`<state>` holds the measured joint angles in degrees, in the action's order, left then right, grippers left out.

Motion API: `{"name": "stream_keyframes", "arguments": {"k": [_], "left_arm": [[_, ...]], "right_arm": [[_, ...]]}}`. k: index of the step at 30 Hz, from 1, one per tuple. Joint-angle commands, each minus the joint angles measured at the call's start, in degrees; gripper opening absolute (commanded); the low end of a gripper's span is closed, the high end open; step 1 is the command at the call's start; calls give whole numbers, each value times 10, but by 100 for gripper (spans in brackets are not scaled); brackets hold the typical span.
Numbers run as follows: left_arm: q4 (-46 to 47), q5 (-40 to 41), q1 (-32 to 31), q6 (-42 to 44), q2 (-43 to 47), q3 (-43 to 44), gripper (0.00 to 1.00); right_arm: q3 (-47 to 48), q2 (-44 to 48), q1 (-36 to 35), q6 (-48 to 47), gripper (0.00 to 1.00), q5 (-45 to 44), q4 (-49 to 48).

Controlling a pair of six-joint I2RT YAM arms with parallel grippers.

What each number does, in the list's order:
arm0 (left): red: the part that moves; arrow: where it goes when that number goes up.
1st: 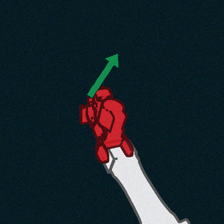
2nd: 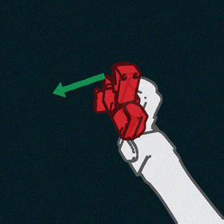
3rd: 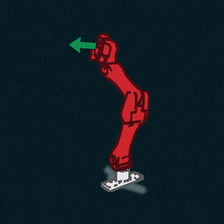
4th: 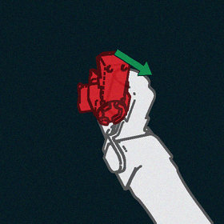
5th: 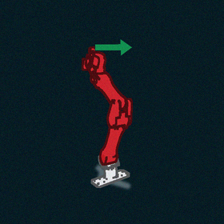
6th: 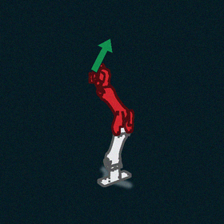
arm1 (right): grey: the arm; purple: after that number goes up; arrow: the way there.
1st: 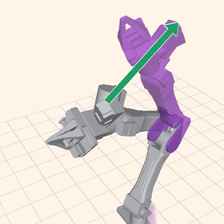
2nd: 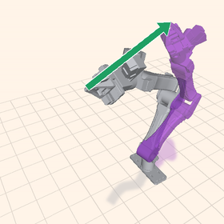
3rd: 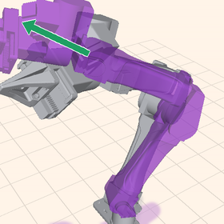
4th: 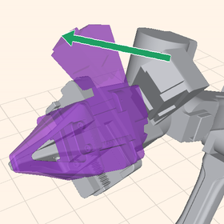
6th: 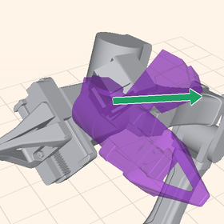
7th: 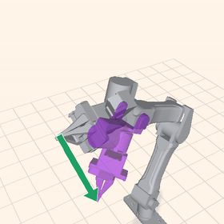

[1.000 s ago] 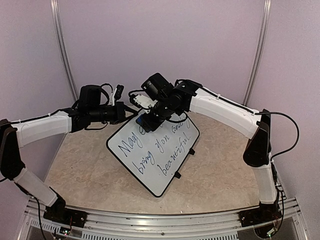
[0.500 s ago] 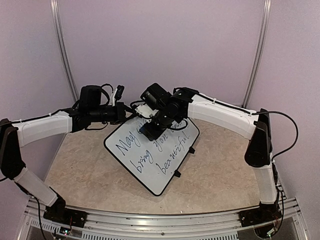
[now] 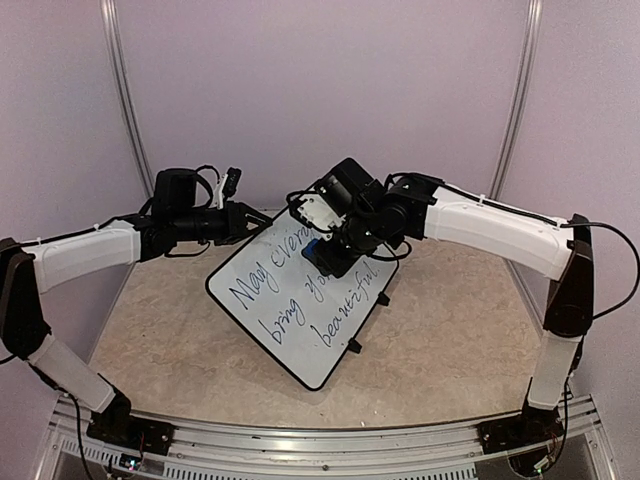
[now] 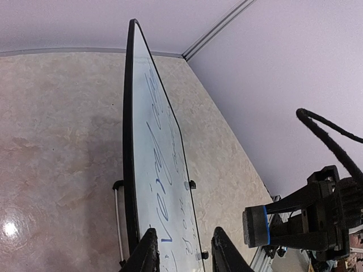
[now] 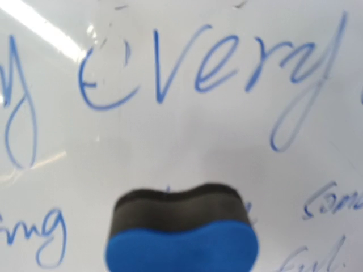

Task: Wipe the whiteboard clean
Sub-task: Move the whiteboard to the center of the board.

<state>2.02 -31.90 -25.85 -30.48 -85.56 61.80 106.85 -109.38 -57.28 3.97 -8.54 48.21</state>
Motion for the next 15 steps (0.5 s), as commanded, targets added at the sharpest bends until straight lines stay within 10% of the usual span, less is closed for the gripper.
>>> {"name": "stream_keyframes", "arguments": {"k": [1, 15], "left_arm": [[-18, -5, 2, 15, 0, 14, 33], [78, -49, 9, -10, 41, -30, 37]], "right_arm": [[-59, 61, -7, 17, 27, -2, -50], [-155, 126, -7, 26, 27, -9, -108]]}}
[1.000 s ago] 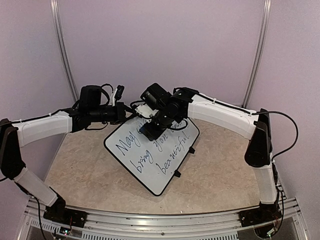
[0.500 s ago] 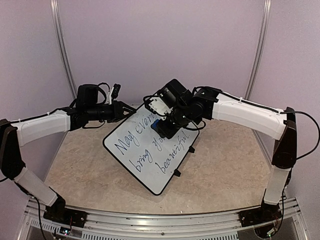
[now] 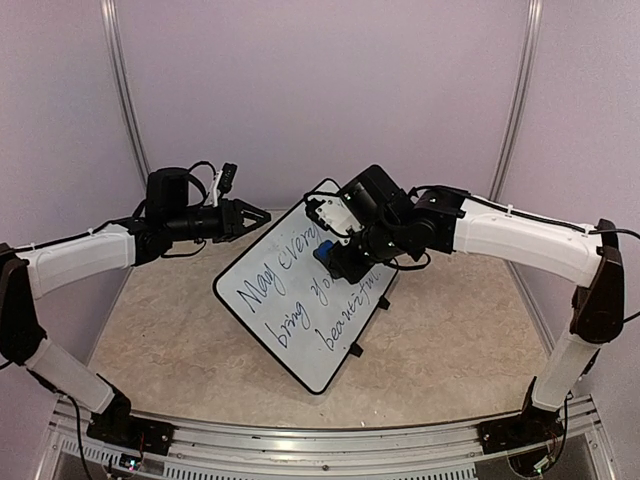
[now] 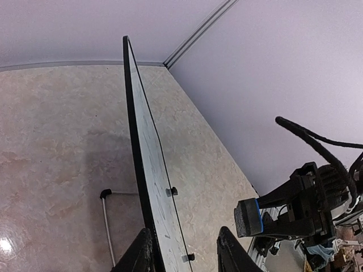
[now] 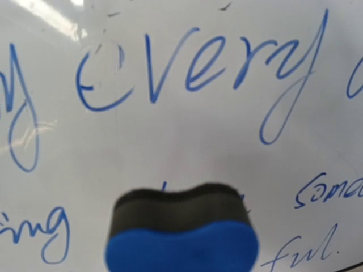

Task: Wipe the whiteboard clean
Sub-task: Move the whiteboard to the center of the board.

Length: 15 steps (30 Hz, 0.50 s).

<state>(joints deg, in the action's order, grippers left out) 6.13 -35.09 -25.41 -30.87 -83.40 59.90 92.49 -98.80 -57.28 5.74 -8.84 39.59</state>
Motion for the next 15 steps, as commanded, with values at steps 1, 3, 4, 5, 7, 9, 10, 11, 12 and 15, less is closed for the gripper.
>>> {"name": "stream_keyframes", "arguments": {"k": [1, 3, 4, 5, 7, 9, 10, 11, 12, 15], "left_arm": [[22, -7, 5, 1, 19, -6, 37], [-29, 26, 2, 25, 10, 14, 36], [-62, 43, -1, 37, 3, 28, 36], [-88, 55, -3, 45, -9, 39, 36], [-110, 55, -7, 51, -30, 50, 36], [-107, 48, -11, 49, -40, 51, 36], [-105, 48, -12, 48, -43, 51, 34], [-103, 48, -13, 47, -44, 50, 31], [-101, 48, -12, 46, -43, 48, 27], [-93, 44, -13, 44, -41, 45, 18]], "right_arm": [[-14, 24, -7, 9, 27, -5, -22], [-17, 30, -7, 9, 27, -7, -23], [-18, 34, -7, 10, 27, -7, -23], [-20, 39, -7, 10, 27, -8, -22], [-24, 49, -7, 10, 27, -10, -22], [-30, 59, -7, 10, 28, -13, -24], [-34, 65, -7, 10, 28, -15, -25], [-37, 70, -7, 10, 27, -16, -26], [-41, 74, -7, 11, 27, -15, -27], [-55, 84, -7, 11, 28, -6, -36]]}}
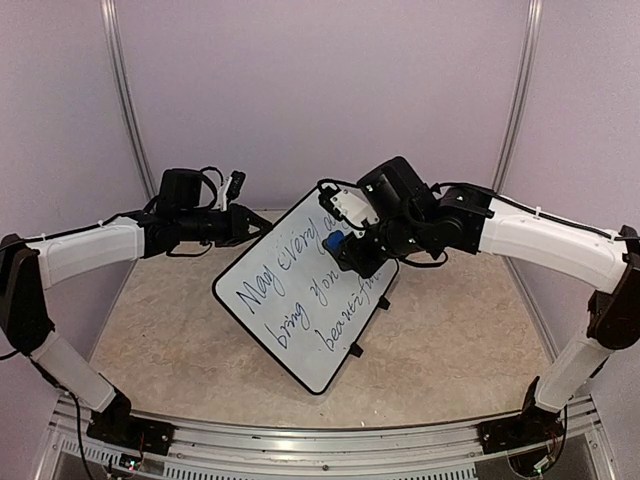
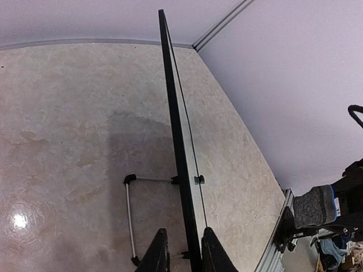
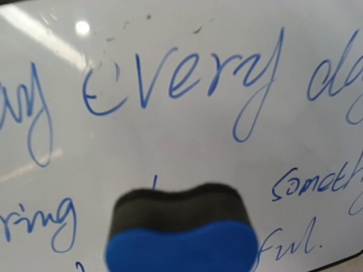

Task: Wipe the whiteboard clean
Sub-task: Move the whiteboard to the center of the board.

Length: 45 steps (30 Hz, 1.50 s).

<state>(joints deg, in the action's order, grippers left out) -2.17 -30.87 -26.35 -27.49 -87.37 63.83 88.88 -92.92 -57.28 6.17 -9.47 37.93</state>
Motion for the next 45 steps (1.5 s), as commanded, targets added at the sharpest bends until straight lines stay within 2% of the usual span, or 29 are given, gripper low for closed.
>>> {"name": "stream_keyframes", "arguments": {"k": [1, 8, 14, 20, 24, 30, 33, 35, 41, 45], "left_arm": [[-8, -1, -4, 8, -2, 5, 15], [17, -26, -15, -12, -5, 0, 0], [51, -40, -40, -32, -24, 8, 0], [80, -4, -61, -71, -15, -10, 0], [81, 47, -82, -91, 0, -5, 0], [95, 84, -104, -110, -2, 4, 0], [83, 86, -105, -106, -8, 13, 0], [67, 94, -104, -92, -5, 20, 8], [15, 108, -99, -46, 8, 49, 24], [-37, 104, -86, -13, 9, 83, 28]], "right_arm": [[-23, 27, -7, 7, 28, 7, -24], [-78, 45, -7, -6, 27, 50, -85], [-137, 88, -8, -15, 27, 78, -175], [-196, 116, -13, -14, 28, 86, -285], [-187, 92, -31, -13, 27, 44, -316], [-132, 20, -80, -23, 27, -47, -298], [-131, 19, -84, -12, 27, -75, -288], [-147, 39, -84, -11, 27, -91, -289], [-177, 133, -83, -18, 28, -123, -267], [-177, 166, -84, -21, 28, -149, -235]]}}
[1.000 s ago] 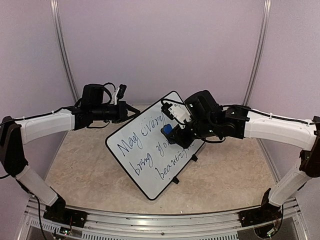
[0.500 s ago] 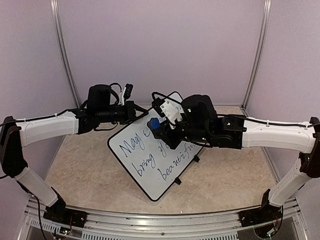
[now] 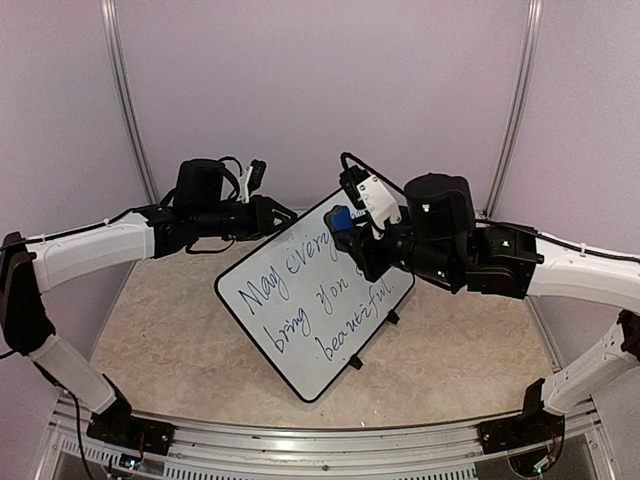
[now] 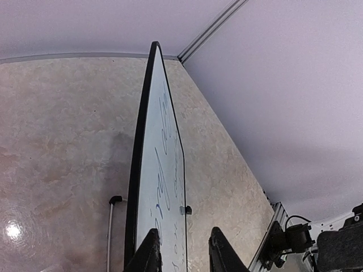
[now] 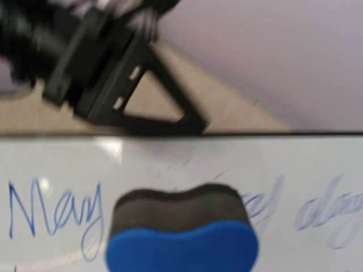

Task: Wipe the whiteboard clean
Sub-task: Move the whiteboard to the center of the board.

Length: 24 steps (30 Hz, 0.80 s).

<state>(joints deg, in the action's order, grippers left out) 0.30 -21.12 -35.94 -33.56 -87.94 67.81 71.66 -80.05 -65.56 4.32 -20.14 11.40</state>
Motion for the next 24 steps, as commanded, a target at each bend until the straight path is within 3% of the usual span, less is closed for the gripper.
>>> {"name": "stream_keyframes", "arguments": {"k": [1, 12, 24], "left_arm": [[-75, 7, 13, 57, 13, 54, 30], [-242, -14, 36, 159, -31, 156, 43], [-275, -53, 35, 182, -113, 200, 39]], "right_arm": [[-6, 44, 0, -2, 28, -48, 35], [-20, 73, -1, 1, 29, -53, 52], [-38, 107, 0, 11, 29, -56, 62]]}}
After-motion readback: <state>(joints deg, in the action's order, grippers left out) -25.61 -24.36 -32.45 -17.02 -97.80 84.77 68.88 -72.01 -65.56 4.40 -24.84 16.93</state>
